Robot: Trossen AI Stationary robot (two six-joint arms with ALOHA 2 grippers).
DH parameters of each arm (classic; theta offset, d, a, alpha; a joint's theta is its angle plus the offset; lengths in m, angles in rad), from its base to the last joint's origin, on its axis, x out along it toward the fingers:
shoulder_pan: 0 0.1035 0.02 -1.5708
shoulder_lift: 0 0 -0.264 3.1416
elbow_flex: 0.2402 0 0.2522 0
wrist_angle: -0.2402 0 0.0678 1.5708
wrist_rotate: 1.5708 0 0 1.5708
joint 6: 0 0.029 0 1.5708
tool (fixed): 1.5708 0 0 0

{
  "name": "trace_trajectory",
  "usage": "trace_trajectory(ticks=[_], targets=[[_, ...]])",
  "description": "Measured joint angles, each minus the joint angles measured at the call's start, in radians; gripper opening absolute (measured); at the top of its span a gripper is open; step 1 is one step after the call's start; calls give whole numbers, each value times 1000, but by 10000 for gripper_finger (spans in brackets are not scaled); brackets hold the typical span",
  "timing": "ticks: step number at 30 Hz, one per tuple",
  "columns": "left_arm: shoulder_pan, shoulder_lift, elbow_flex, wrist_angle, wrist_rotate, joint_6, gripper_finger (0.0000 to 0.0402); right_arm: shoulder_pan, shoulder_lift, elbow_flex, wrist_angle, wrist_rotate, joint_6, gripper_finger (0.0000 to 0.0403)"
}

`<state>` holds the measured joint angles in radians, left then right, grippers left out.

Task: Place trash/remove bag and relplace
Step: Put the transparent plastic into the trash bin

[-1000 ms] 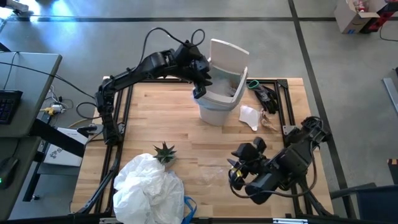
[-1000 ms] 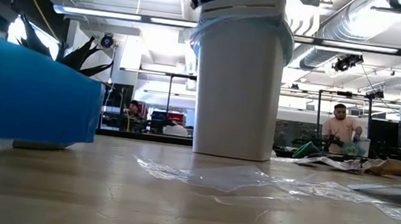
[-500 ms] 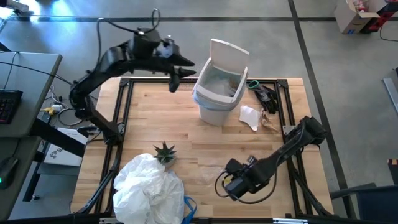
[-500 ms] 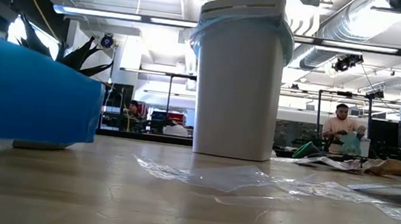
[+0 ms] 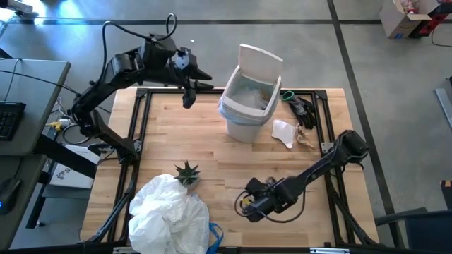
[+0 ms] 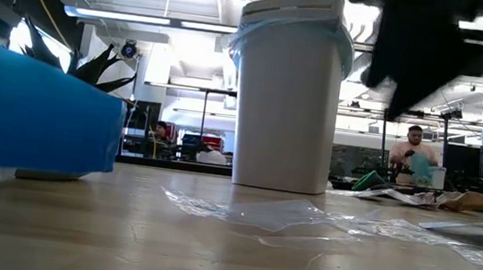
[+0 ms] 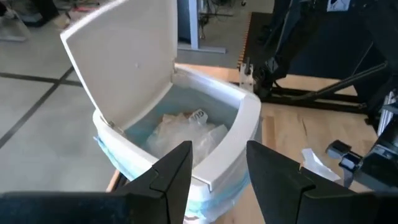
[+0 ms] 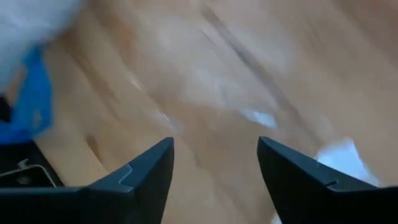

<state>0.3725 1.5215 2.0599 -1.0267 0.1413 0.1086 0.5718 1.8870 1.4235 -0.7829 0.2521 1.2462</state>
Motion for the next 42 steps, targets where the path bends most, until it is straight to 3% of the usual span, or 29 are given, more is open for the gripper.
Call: trace_trajectory(ticks=[6,15,23,27,32,42], targets=[[-8,2,-19,-11,1,-3,138,-28,4,0,110,145,-271,224],[-17,2,-19,-34,4,-14,138,-86,130,0,175,45,-363,216],[-22,2,-19,-82,2,-20,138,-116,261,6,197,-42,-343,210],[-23,2,-19,-82,1,-29,138,-126,279,8,218,-81,-331,154],[-29,2,-19,-85,1,-30,138,-129,286,20,240,-108,-332,22],[-34,2,-19,-89,0,-34,137,-136,303,203,26,-86,-393,1]])
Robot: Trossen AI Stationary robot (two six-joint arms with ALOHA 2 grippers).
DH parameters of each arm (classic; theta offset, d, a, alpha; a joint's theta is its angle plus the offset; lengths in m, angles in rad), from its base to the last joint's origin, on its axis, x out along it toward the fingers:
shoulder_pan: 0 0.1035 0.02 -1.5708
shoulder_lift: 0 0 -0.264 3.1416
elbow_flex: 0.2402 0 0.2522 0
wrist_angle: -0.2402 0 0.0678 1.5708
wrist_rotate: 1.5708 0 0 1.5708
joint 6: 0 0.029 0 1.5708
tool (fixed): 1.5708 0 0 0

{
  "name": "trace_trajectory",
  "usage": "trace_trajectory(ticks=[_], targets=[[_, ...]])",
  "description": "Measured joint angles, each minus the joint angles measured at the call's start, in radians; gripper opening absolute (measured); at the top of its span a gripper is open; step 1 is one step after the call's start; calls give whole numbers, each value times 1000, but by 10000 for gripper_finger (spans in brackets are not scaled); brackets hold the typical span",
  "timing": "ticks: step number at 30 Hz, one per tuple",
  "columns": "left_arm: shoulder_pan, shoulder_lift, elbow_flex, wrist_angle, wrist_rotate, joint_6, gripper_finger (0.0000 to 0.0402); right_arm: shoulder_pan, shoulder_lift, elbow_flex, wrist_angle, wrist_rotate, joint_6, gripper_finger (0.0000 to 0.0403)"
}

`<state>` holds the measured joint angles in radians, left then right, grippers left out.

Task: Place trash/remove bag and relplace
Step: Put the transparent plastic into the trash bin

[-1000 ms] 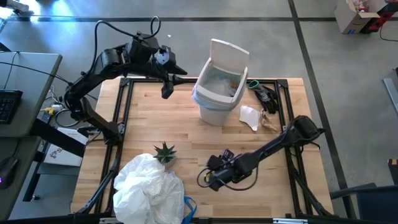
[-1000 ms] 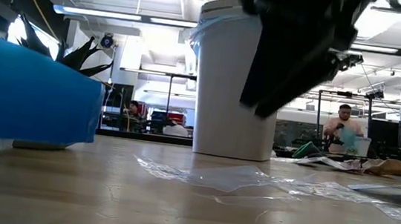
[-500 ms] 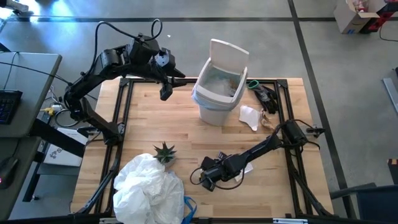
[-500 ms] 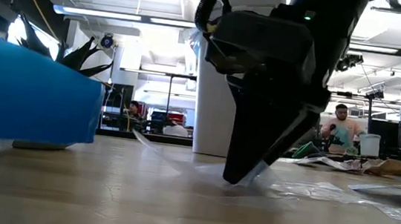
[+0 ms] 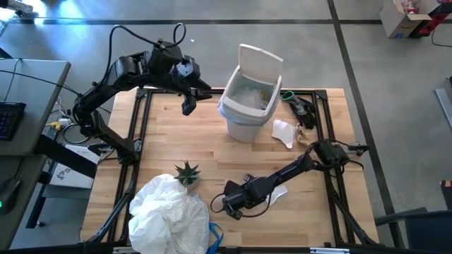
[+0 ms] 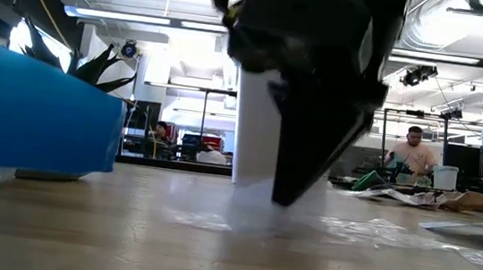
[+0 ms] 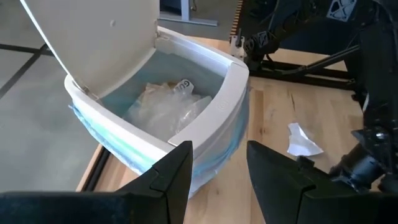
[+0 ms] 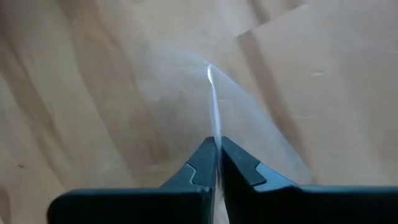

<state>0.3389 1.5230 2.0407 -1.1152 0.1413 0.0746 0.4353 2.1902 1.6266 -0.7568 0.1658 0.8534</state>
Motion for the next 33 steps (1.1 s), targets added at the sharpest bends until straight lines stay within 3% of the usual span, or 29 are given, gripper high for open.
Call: trace_trajectory(ticks=[6,15,28,33], targets=[[0,0,0,0,-1,4,137,-11,-3,48,-247,63,-2,0],[-1,0,0,-40,-2,-3,137,-71,-82,54,-265,134,-21,0],[0,10,0,-166,0,-1,137,-180,-470,56,-149,319,-106,0],[-4,48,0,-244,3,5,137,-201,-635,57,-58,459,-180,0]])
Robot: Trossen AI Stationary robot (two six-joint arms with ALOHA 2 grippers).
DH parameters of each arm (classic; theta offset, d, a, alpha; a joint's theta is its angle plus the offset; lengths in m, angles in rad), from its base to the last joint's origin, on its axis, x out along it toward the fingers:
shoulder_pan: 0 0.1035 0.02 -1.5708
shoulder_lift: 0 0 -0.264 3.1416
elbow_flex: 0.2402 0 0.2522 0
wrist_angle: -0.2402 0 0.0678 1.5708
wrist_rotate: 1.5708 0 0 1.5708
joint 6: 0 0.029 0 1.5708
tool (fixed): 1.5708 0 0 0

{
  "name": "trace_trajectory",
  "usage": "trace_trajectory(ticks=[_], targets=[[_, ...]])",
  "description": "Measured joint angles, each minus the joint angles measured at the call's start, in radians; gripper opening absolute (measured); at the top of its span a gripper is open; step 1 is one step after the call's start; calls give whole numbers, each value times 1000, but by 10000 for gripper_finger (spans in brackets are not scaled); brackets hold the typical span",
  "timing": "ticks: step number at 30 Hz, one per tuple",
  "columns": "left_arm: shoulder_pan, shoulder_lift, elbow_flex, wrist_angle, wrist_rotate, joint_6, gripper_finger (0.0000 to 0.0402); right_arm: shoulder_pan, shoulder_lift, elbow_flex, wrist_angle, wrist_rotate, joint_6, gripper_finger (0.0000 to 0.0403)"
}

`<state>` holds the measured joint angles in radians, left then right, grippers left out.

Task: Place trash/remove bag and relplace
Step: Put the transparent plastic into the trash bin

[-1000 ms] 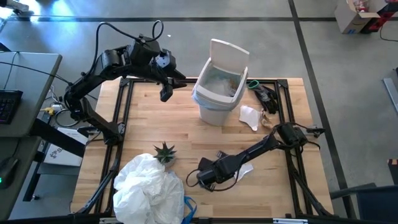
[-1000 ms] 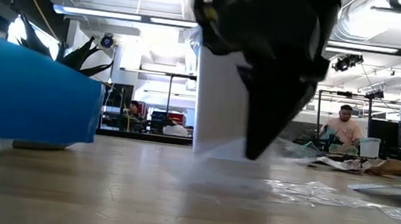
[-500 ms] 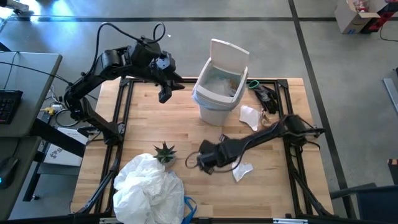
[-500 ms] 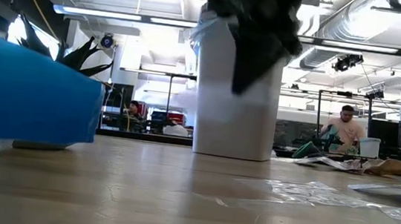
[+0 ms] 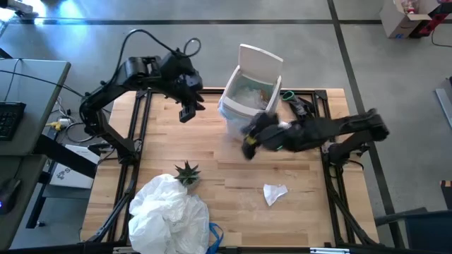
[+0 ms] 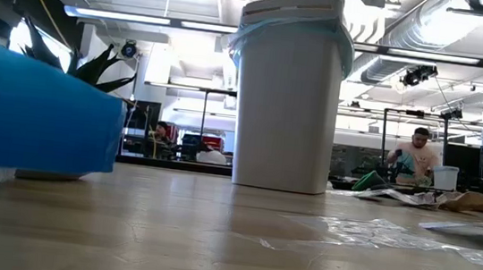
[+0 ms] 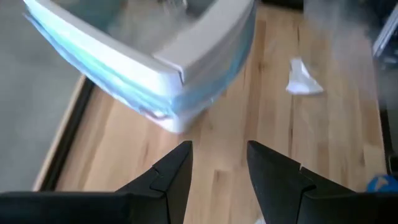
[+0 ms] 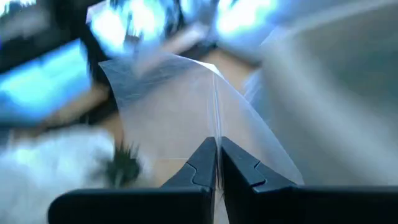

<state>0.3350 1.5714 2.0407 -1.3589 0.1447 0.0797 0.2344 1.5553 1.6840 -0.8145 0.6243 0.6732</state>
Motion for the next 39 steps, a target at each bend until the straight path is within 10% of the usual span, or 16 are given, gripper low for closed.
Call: trace_trajectory(ticks=[10,30,39], targets=[[-76,112,0,-49,3,17,137,-150,-164,0,-12,136,-124,0],[-278,275,0,2,0,114,137,-478,-66,-6,-81,-159,-254,2],[-276,275,0,-12,-1,108,137,-484,-49,-6,-79,-171,-261,99]])
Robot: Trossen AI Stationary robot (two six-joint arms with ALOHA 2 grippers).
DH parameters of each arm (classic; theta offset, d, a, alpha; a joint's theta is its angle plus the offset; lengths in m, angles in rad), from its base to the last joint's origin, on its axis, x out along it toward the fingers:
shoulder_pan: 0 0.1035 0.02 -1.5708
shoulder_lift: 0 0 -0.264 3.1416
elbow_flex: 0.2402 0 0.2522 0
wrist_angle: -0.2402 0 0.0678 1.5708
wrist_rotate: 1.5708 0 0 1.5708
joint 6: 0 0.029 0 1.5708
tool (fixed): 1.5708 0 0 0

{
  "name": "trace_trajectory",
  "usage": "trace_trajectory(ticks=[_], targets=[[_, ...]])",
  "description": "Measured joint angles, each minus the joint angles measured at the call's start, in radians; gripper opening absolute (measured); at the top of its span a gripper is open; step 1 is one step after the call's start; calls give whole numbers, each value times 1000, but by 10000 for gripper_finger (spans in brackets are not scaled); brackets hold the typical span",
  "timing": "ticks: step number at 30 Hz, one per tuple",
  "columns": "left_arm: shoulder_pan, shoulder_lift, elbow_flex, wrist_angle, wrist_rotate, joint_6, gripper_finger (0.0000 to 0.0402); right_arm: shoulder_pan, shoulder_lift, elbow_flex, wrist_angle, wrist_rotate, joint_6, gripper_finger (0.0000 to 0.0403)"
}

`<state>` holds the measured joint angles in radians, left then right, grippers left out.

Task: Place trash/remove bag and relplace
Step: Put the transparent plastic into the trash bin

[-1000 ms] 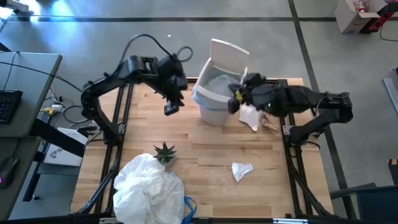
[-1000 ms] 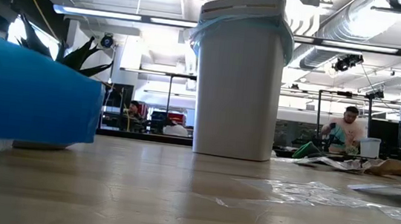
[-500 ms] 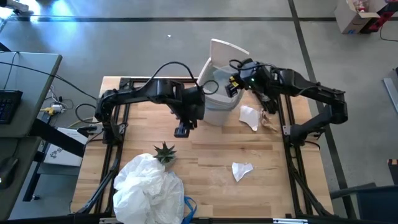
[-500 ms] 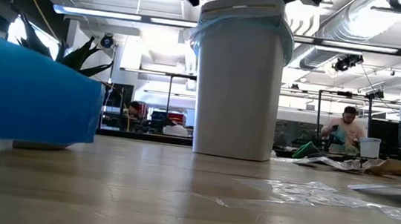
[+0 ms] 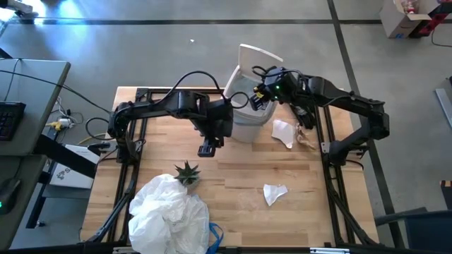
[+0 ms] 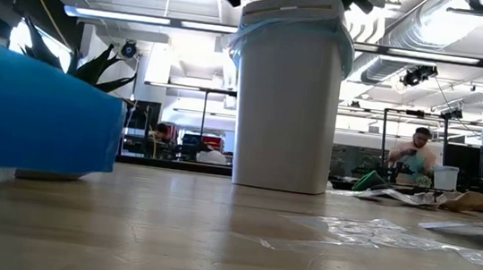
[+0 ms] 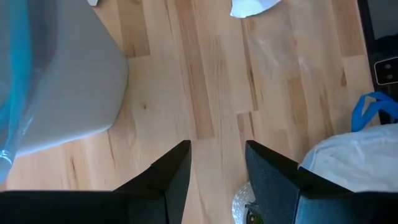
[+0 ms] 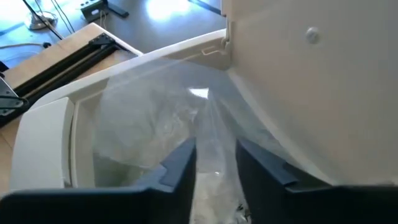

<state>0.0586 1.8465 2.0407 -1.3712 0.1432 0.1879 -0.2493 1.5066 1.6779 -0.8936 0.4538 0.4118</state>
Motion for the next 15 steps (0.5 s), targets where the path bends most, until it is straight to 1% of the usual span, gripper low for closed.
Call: trace_trajectory(ticks=[4,9,12,15], targets=[[0,0,0,12,2,0,137,2,-1,0,0,8,8,148],[0,-1,0,20,10,-1,137,16,-2,0,0,13,10,195],[0,-1,0,44,85,-4,137,26,-2,16,-25,16,36,212],[-6,-1,0,50,157,-4,137,52,-2,60,-85,34,66,217]])
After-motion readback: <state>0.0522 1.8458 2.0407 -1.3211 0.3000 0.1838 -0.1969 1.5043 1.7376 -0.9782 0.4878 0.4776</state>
